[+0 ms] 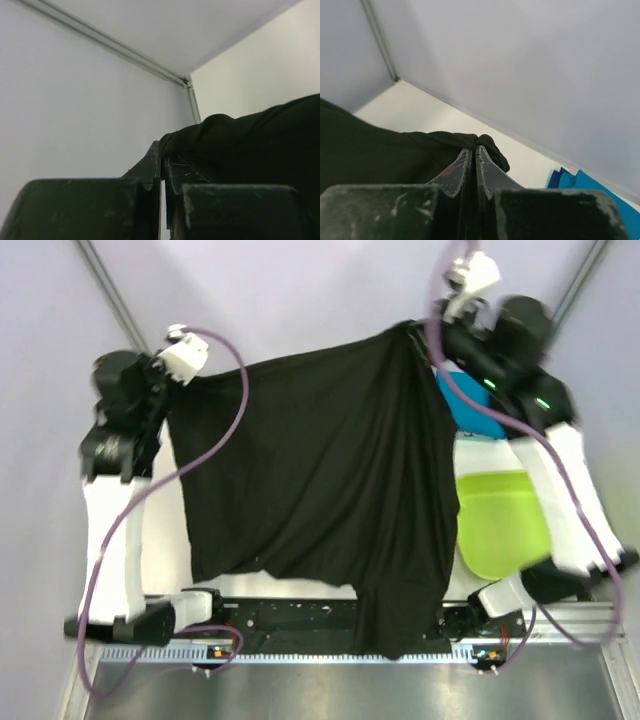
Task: Fold and stack the t-shirts
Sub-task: Flatten out the tshirt
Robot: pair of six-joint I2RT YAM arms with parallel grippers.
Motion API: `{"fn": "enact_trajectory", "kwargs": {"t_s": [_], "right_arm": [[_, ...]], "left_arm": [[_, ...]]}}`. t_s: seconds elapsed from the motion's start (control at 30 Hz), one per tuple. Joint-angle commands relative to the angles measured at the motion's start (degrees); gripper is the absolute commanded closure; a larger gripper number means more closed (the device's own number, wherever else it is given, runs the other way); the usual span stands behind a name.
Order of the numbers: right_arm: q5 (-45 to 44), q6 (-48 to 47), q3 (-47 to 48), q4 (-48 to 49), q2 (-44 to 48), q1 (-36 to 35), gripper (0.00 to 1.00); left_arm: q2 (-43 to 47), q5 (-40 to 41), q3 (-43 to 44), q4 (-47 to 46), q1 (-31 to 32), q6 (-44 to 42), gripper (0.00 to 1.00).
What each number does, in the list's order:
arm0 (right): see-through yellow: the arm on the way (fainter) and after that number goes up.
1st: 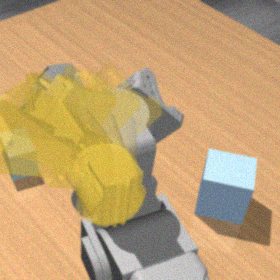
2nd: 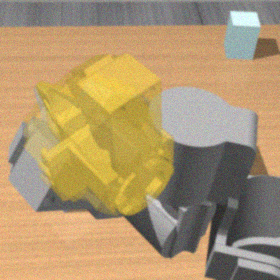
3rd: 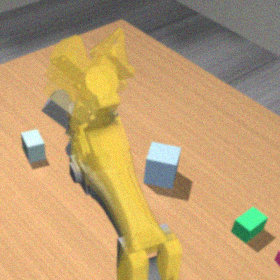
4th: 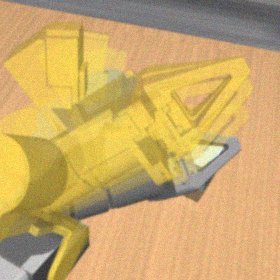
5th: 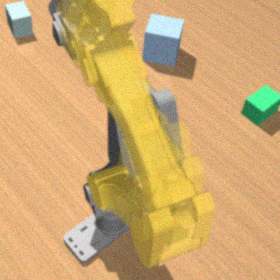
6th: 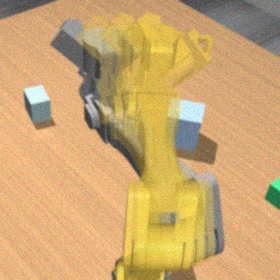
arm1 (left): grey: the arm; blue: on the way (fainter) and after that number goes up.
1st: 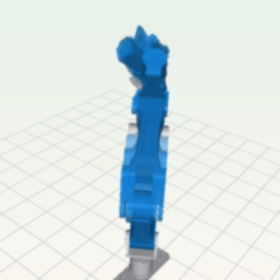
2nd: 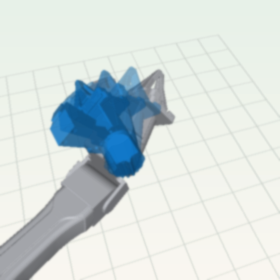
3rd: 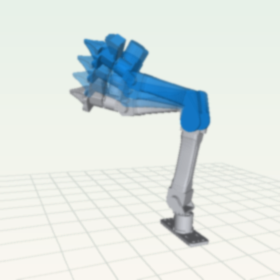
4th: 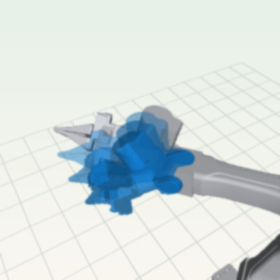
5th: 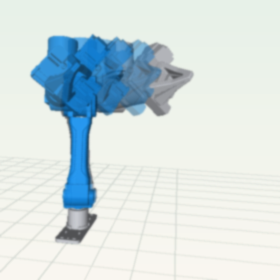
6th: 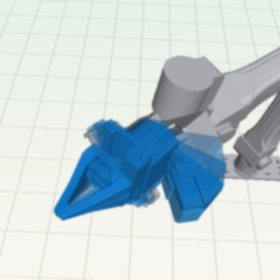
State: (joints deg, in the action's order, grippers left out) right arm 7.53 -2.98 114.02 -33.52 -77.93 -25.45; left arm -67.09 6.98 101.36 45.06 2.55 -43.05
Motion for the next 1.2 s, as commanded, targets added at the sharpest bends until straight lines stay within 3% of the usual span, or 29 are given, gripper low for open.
{"fn": "enact_trajectory", "kwargs": {"t_s": [0.0, 0.03, 0.07, 0.1, 0.13, 0.2, 0.27, 0.33, 0.47, 0.57, 0.7, 0.87, 1.03, 1.17], "right_arm": [[-3.74, -2.99, 6.37, 7.13, -19.14, 3.91, 1.0], [-4.1, -2.38, 9.79, 8.19, -23.97, 4.53, 0.93], [-5.06, -1.94, 13.13, 8.73, -30.37, 5.23, 0.76], [-6.29, -1.24, 17.34, 8.38, -34.7, 5.59, 0.61], [-7.26, -0.71, 21.29, 7.51, -39.27, 6.02, 0.48], [-10.85, -0.45, 26.41, 2.44, -44.48, 6.12, 0.38], [-11.75, 0.95, 24.52, -0.83, -43.98, 6.12, 0.36], [-12.19, 2.01, 14.53, -1.02, -38.38, 5.5, 0.34], [-18.23, 4.46, -10.68, -0.94, -22.39, 2.26, 0.33], [-21.33, 10.95, -27.48, -1.9, -11.14, -0.29, 0.33], [-17.82, 20.37, -46.39, -4.52, 2.05, -3.72, 0.33], [-19.05, 32.21, -59.75, -13.58, 9.54, -11.71, 0.33], [-18.77, 46.47, -71.81, -13.94, 12.8, -23.13, 0.27], [-18.35, 52.19, -77.44, -10.97, 10.09, -26.66, 0.25]], "left_arm": [[-12.5, 1.01, -3.98, -12.87, -0.44, 1.91, 1.0], [-15.85, 1.71, -3.46, -14.28, -0.44, 2.18, 0.93], [-20.32, 2.67, -2.06, -15.17, -0.52, 3.05, 0.75], [-24.45, 4.25, 0.3, -15.26, -0.61, 4.1, 0.48], [-29.45, 5.48, 3.98, -14.13, -0.7, 4.81, 0.33], [-38.7, 6.9, 12.06, -8.18, -0.88, 6.82, 0.25], [-40.75, 3.94, 15.18, -2.19, -0.96, 8.41, 0.25], [-35.69, -3.16, 8.63, -2.16, -0.88, 7.29, 0.26], [-19.52, -20.58, -15.43, -3.66, -0.18, -4.12, 0.28], [-8.62, -24.64, -32.15, -0.78, 1.32, -12.38, 0.38], [1.41, -25.35, -48.67, 6.26, 3.43, -20.92, 0.38], [9.95, -17.63, -64.77, 3.38, 8.87, -22.61, 0.32], [9.26, -18.41, -68.14, 2.06, 9.14, -18.92, 0.31], [7.07, -16.83, -69.89, -2.51, 9.41, -16.81, 0.34]]}}
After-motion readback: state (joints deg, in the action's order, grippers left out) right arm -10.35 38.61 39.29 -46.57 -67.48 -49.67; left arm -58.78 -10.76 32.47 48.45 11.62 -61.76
